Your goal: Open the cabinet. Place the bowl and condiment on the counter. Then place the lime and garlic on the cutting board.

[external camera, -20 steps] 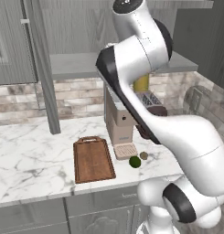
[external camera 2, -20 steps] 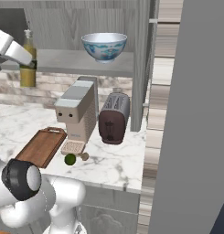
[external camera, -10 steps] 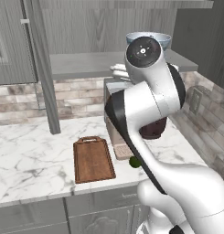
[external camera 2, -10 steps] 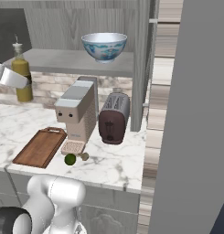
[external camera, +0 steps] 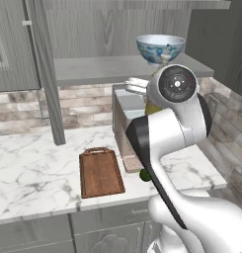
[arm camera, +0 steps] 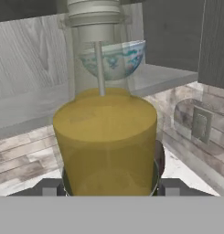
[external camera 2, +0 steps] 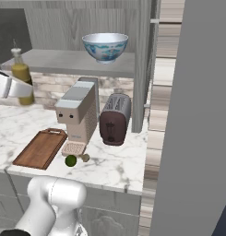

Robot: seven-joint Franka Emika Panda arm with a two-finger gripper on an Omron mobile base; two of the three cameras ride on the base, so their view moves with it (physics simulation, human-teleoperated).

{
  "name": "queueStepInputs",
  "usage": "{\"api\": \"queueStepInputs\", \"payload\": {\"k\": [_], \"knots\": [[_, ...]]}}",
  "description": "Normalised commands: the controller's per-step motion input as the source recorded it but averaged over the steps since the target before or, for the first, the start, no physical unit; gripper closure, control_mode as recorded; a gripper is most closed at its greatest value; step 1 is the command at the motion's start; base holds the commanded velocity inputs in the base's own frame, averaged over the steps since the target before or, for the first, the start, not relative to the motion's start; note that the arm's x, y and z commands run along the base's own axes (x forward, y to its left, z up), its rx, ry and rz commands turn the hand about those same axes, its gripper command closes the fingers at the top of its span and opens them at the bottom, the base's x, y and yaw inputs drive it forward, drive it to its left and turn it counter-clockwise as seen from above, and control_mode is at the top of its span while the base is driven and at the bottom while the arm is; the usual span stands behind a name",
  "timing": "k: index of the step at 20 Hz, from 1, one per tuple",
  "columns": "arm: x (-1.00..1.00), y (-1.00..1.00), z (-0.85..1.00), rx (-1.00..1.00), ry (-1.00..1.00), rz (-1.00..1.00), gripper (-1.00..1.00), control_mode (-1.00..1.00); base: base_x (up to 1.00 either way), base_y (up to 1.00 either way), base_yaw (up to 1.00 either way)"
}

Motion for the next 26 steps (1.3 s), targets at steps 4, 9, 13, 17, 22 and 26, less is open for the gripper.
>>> {"api": "queueStepInputs", "payload": {"k": [4, 9, 13, 17, 22, 26], "knots": [[-0.03, 0.08, -0.02, 0.02, -0.01, 0.09, 1.0, -1.0, 0.0, 0.0, 0.0], [-0.1, 0.33, -0.02, 0.0, -0.02, 0.07, 1.0, -1.0, 0.0, 0.0, 0.0], [-0.18, 0.2, -0.07, 0.0, -0.02, 0.06, 1.0, -1.0, 0.0, 0.0, 0.0], [-0.16, 0.0, -0.14, 0.01, 0.0, 0.06, 1.0, -1.0, 0.0, 0.0, 0.0], [-0.35, 0.0, -0.2, 0.0, -0.01, 0.06, 1.0, -1.0, 0.0, 0.0, 0.0], [-0.35, 0.03, -0.17, 0.0, -0.02, 0.05, 1.0, -1.0, 0.0, 0.0, 0.0]]}}
